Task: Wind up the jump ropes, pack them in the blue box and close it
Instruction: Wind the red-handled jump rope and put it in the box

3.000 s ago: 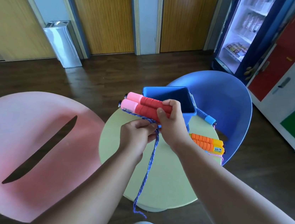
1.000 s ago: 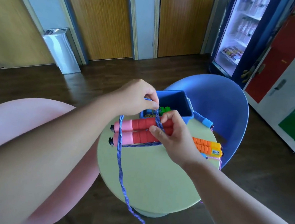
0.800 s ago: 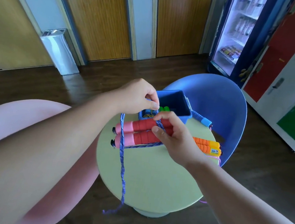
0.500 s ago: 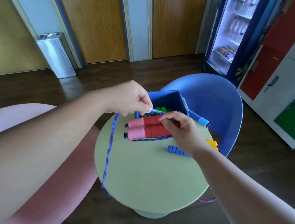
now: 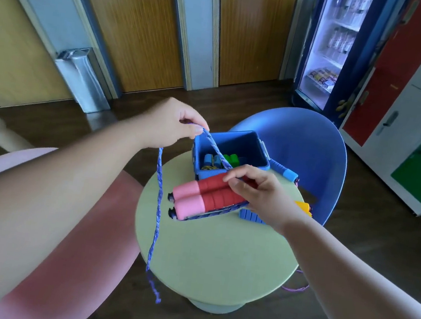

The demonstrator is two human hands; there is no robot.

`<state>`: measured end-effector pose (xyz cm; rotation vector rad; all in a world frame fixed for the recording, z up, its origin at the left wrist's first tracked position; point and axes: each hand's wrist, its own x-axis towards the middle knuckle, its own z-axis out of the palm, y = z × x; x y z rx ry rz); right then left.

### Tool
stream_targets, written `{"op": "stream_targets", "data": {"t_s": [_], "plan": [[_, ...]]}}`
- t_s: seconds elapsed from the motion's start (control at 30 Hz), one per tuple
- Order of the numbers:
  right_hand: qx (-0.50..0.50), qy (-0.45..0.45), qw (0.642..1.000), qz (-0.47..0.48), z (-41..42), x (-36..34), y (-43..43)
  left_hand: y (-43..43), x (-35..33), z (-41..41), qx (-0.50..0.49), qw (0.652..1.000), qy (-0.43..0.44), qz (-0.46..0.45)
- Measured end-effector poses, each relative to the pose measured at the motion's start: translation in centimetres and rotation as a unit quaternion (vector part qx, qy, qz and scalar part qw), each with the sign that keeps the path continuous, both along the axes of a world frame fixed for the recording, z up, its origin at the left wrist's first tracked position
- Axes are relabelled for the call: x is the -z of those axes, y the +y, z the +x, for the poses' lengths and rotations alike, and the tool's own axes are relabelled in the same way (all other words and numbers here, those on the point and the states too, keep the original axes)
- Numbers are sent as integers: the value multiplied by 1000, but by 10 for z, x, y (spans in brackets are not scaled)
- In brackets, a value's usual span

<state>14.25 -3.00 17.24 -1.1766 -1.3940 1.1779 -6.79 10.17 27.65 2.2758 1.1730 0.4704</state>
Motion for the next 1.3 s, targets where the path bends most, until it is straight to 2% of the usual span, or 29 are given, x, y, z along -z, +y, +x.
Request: {"op": "stream_targets", "data": {"t_s": [0.07,0.13,0.17,0.2,0.23,0.27,0.3,0.33,0.37,0.4,0.47,0.53,0.73,0.83,0.93,1.03,1.13,1.3], "plan": [[-8,40,999,-3,-5,-7,-4,2,18,2,-20,999,-25,-38],[3,69,998,4,-9,-17,-1,63,123,-33,-56,986,-15,-155],[13,74,997,13,-11,-20,3,100,184,-58,-71,976,32,-203],[21,79,996,19,-12,-23,8,116,225,-68,-85,956,12,-281],[28,86,996,21,-13,-25,14,106,248,-70,-82,944,-24,-319],[36,90,995,20,-14,-26,19,72,249,-62,-77,952,-47,-294],[51,82,995,20,-15,-24,25,27,219,-39,-59,943,-45,-323],[70,74,995,21,-17,-23,29,-31,157,-6,-52,941,-53,-329],[89,64,994,26,-19,-20,34,-71,123,20,-38,945,-71,-315],[110,54,992,30,-21,-17,38,-89,114,28,-29,949,-93,-300],[142,32,989,39,-25,-9,43,-90,107,35,-50,946,-143,-286],[158,13,986,45,-28,1,47,-87,97,38,-83,947,-147,-272],[135,-67,984,93,-31,3,41,-69,54,25,-73,961,-152,-217],[108,-114,982,104,-30,5,35,-56,41,20,-84,982,-94,-142],[88,-63,989,102,-31,8,26,-43,32,15,-74,997,26,-18],[77,-29,992,93,-30,10,17,-39,24,16,-50,993,101,37],[70,-44,993,79,-30,15,14,-35,28,19,-36,990,136,22],[21,-64,996,52,-29,23,6,-34,39,25,-45,987,147,-47]]}}
